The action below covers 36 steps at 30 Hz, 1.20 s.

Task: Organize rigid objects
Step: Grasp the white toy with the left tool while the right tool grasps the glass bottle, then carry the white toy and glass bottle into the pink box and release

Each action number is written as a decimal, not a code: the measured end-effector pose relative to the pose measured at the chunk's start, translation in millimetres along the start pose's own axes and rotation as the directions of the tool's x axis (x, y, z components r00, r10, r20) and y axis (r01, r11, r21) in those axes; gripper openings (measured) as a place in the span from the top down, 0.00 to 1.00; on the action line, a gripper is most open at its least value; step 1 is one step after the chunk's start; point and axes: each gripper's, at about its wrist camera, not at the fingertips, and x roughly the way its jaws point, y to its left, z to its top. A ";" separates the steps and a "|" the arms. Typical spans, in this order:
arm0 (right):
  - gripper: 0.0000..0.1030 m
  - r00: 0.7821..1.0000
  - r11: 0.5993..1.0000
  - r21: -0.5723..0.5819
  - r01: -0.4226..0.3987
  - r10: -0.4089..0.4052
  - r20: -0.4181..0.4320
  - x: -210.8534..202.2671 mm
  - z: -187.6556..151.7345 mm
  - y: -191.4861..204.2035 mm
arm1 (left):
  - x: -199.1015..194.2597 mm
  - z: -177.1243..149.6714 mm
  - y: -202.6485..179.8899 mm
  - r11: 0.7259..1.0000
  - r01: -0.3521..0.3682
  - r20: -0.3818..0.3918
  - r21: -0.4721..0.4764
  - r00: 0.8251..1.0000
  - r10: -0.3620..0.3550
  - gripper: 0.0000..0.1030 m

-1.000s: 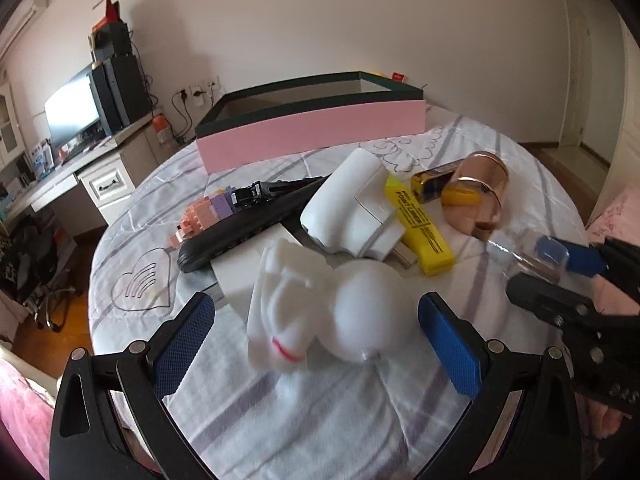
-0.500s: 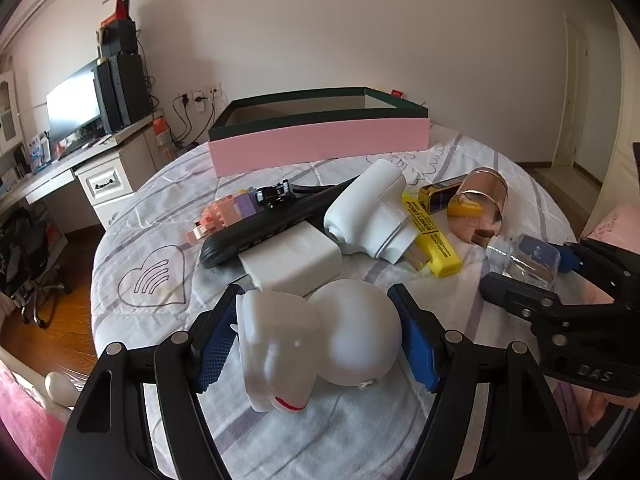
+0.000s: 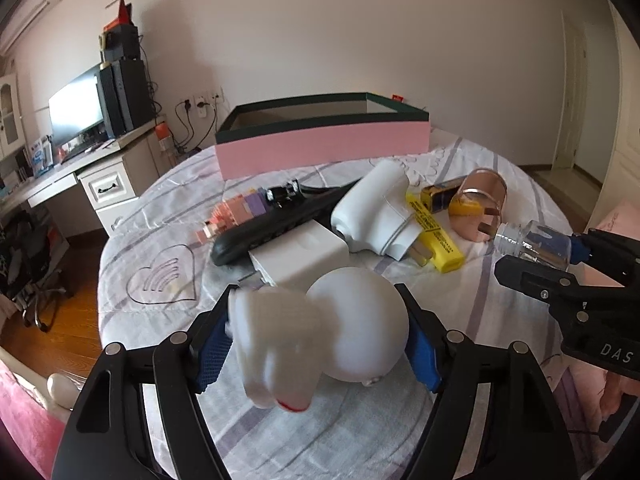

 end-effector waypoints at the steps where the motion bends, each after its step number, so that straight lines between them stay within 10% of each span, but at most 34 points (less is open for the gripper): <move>1: 0.51 1.000 1.000 -0.003 -0.003 0.003 0.005 -1.9 1.8 1.4 | -3.1 1.3 1.1 1.000 -0.008 0.008 0.000 1.000 0.008 0.27; 21: 0.51 0.995 0.997 -0.068 -0.044 0.049 0.086 -21.8 36.3 32.4 | -44.1 24.2 19.9 1.000 -0.030 0.120 -0.007 0.992 0.031 0.29; 36: 0.51 0.991 0.990 -0.138 -0.023 0.040 0.128 -4.8 96.6 20.8 | -19.5 100.8 26.2 0.998 -0.022 0.170 0.059 0.985 0.012 0.29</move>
